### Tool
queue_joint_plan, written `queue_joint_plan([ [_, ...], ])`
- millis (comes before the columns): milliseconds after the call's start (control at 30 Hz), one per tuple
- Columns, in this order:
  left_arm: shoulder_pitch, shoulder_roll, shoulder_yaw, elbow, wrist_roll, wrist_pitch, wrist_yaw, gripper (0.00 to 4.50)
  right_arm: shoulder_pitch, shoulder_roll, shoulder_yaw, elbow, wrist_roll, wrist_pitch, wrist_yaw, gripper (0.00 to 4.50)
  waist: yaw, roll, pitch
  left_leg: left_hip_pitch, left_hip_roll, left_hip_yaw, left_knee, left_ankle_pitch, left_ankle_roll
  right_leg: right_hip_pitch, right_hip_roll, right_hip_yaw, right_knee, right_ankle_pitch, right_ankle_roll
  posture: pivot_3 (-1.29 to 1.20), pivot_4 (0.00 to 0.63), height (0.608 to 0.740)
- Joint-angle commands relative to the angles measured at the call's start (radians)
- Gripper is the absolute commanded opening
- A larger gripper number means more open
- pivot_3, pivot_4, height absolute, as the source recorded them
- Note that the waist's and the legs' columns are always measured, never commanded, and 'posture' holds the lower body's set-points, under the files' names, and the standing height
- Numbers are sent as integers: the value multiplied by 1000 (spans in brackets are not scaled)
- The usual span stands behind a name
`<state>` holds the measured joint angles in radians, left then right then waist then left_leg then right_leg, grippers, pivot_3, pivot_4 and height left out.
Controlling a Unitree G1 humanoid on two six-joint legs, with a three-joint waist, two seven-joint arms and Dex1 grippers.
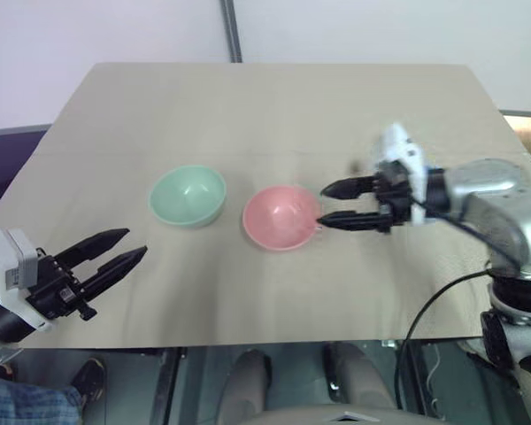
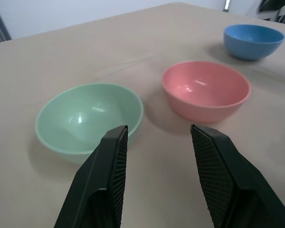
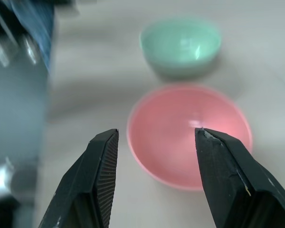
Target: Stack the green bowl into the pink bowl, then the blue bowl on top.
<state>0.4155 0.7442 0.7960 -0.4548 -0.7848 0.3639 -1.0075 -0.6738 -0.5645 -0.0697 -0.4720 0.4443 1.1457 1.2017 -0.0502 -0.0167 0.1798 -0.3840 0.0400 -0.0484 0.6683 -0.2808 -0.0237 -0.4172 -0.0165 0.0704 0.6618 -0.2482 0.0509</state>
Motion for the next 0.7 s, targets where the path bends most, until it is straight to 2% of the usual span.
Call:
queue_joint_plan([
  [33,-13,19,28,26,20,-23,0,2245,92,-104,-120,45,85,-121,83,2819,8,0,0,0,0,0,0,0,0,0,0,0,0,0,0,0,150,740],
  [167,-29,27,30,46,29,-29,-7,2245,156,-197,-203,142,143,-222,137,2819,8,0,0,0,0,1,0,0,0,0,0,1,0,0,0,0,150,740],
  [300,-52,44,20,80,62,-35,-7,2245,171,-277,-215,256,126,-365,179,2819,6,0,0,2,1,2,0,0,0,1,1,1,1,0,1,0,150,740],
  [567,-136,138,-55,206,242,-35,76,2245,166,-284,-186,285,161,-442,133,2819,8,0,0,2,0,2,0,0,0,1,0,2,0,0,1,0,150,740],
  [700,-238,222,-96,329,329,-154,33,2245,162,-272,-179,267,190,-437,100,2819,11,0,1,1,0,1,0,0,0,0,1,1,0,0,0,0,150,740],
])
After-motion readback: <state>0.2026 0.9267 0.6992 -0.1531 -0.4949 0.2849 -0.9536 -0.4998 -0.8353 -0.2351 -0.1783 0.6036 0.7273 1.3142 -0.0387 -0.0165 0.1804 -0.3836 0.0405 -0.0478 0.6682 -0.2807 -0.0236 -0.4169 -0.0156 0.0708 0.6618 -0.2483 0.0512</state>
